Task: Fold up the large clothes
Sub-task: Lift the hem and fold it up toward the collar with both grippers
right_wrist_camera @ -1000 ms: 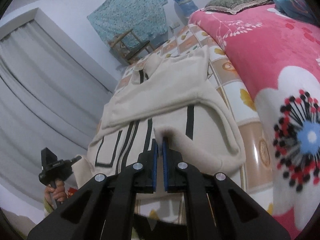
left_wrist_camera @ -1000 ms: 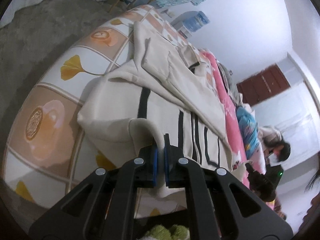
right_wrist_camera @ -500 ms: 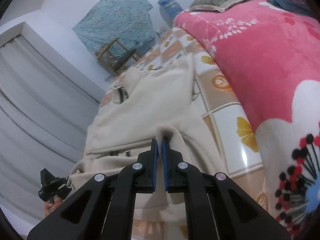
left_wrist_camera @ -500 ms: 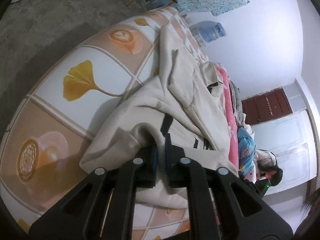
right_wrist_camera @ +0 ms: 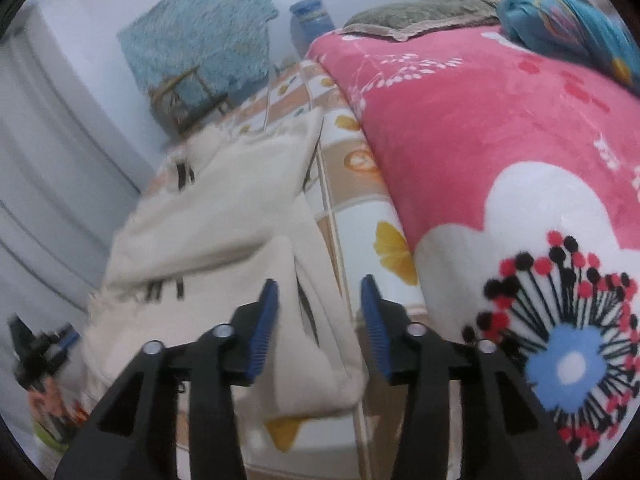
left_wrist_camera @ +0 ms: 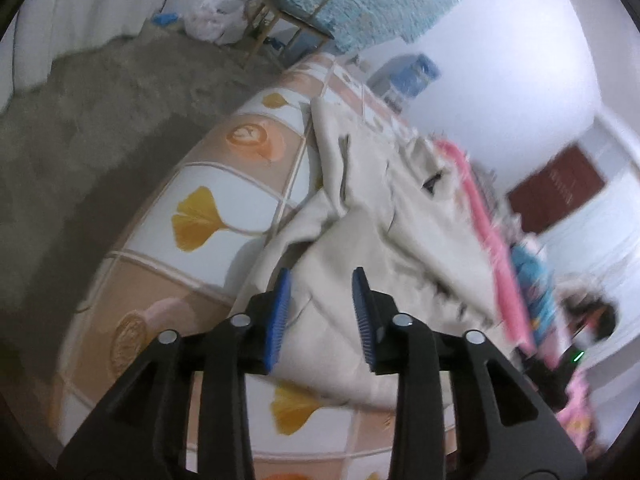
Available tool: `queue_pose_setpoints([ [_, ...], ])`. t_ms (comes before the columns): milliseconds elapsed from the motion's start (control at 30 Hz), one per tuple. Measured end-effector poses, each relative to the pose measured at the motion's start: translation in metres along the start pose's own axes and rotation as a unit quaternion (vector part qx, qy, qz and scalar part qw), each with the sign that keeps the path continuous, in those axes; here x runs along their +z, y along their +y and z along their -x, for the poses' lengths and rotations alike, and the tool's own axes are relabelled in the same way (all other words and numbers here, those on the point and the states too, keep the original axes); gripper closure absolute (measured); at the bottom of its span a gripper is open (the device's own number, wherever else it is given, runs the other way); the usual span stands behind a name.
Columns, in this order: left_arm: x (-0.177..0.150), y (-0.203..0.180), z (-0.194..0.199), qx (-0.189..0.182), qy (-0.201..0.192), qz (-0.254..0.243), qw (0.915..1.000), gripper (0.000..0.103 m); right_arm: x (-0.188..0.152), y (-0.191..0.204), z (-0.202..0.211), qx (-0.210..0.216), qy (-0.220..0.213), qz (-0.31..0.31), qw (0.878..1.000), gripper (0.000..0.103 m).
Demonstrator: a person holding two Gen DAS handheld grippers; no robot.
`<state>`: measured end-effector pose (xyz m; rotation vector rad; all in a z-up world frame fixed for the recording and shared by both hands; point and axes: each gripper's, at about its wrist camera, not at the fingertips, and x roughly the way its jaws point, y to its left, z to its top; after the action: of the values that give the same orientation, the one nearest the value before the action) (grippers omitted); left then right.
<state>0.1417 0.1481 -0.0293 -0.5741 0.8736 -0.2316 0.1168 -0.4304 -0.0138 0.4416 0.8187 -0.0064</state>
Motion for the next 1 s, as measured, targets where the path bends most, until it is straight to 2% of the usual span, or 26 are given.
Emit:
queue_pose_setpoints([
  [33, -0.005, -0.006, -0.002, 0.016, 0.009, -0.021, 0.9996, 0.064, -0.004, 0.005, -0.003, -0.01, 0.01, 0.022, 1.0, 0.056],
  [167, -0.018, -0.023, -0.012, 0.098, 0.018, -0.094, 0.9905, 0.063, -0.015, 0.021, -0.013, -0.044, 0.029, 0.084, 0.995, 0.053],
  [300, -0.021, -0.033, -0.02, 0.139, 0.011, -0.127, 0.982, 0.063, -0.02, 0.039, -0.018, -0.086, 0.03, 0.141, 0.986, 0.053],
  [400, -0.029, -0.045, -0.027, 0.176, 0.007, -0.171, 0.9694, 0.063, -0.025, 0.046, -0.022, -0.106, 0.031, 0.17, 0.979, 0.053],
  [500, -0.037, -0.055, -0.032, 0.206, 0.002, -0.208, 0.9562, 0.063, -0.026, 0.045, -0.026, -0.106, 0.033, 0.174, 0.978, 0.054],
  [567, -0.04, -0.056, -0.034, 0.215, -0.007, -0.213, 0.9531, 0.064, -0.026, 0.044, -0.026, -0.103, 0.031, 0.176, 0.978, 0.059],
  [733, -0.042, -0.059, -0.033, 0.219, -0.023, -0.209, 0.9528, 0.092, -0.021, 0.044, -0.031, -0.08, 0.033, 0.159, 0.984, 0.086],
  [867, -0.042, -0.064, -0.015, 0.209, -0.039, -0.207, 0.9548, 0.096, -0.012, 0.044, -0.014, -0.048, 0.017, 0.127, 0.991, 0.09],
  [1000, -0.04, -0.073, 0.028, 0.173, -0.057, -0.203, 0.9621, 0.097, -0.003, 0.049, 0.023, -0.014, -0.007, 0.119, 0.993, 0.091],
])
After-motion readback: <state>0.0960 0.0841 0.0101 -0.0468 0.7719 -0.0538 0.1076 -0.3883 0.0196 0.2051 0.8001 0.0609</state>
